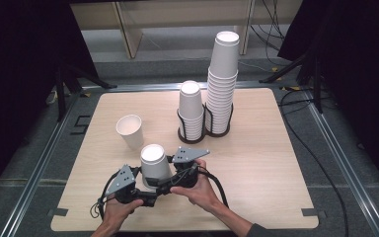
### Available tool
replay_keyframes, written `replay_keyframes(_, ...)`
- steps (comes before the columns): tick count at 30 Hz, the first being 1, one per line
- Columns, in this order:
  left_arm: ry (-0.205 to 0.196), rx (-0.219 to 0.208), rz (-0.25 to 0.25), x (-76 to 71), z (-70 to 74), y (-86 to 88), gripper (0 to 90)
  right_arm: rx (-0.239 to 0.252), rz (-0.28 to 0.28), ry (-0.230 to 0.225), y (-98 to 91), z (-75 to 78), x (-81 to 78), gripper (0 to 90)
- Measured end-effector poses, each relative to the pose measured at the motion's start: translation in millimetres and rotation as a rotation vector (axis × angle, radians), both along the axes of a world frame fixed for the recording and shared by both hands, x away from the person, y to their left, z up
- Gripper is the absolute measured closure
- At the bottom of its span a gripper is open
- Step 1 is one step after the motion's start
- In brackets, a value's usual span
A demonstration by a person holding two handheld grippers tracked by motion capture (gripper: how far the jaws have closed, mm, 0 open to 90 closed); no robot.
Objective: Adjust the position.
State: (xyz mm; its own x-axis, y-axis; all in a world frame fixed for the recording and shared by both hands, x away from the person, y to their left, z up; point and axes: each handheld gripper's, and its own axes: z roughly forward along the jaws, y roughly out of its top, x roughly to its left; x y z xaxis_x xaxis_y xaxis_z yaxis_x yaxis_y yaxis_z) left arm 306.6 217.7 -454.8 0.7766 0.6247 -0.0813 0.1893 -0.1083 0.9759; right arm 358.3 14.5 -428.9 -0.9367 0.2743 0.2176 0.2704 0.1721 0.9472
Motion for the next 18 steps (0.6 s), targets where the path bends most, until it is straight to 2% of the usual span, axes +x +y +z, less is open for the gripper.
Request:
replay_keyframes(1,0.003,0.006,-0.001,-0.3,0.6,0.3,8.8,0.001,0.013,0.015,0.3,0.6,-0.5,13.2)
replay_keyframes(2,0.0,0.006,-0.004,-0.4,1.1,0.6,9.0,-0.005,0.001,0.01,0.0,1.5,-1.2,13.0)
replay_keyframes(3,-0.008,0.007,-0.007,-0.6,1.7,0.7,9.2,-0.01,0.018,0.013,0.0,2.8,-0.8,13.0)
replay_keyframes(4,-0.013,0.007,-0.011,-0.7,2.1,0.5,9.4,-0.022,0.013,-0.012,-1.0,5.0,-0.1,13.0)
replay_keyframes(6,-0.012,0.007,-0.014,-0.4,1.9,0.6,9.5,-0.031,0.009,-0.033,-4.1,10.7,0.4,13.1)
replay_keyframes(7,-0.024,0.005,-0.02,0.7,1.1,0.5,9.6,-0.012,0.015,-0.02,-4.5,13.7,0.2,13.4)
replay_keyframes(8,-0.013,0.031,-0.014,-0.5,1.9,1.5,9.8,-0.015,0.012,-0.04,-6.8,18.0,1.8,13.9)
replay_keyframes(10,-0.019,0.045,-0.016,-0.8,1.9,0.5,10.0,-0.015,0.012,-0.054,-11.9,27.0,4.3,14.6)
replay_keyframes(11,-0.026,0.073,-0.015,-1.0,2.6,0.1,10.1,-0.022,0.011,-0.054,-14.3,31.7,5.4,14.6)
replay_keyframes(12,-0.042,0.076,-0.019,-0.9,1.9,-1.8,10.2,-0.031,0.017,-0.041,-16.3,36.0,5.9,14.5)
replay_keyframes(14,-0.04,0.105,-0.02,-2.7,2.4,-3.1,10.3,-0.043,0.031,-0.043,-19.7,42.6,8.2,14.4)
replay_keyframes(15,-0.042,0.121,-0.022,-3.0,2.6,-3.5,10.3,-0.056,0.034,-0.023,-21.4,45.5,8.2,14.3)
replay_keyframes(18,-0.05,0.137,-0.025,-4.0,1.9,-6.2,10.4,-0.077,0.046,-0.039,-24.1,51.3,10.3,14.5)
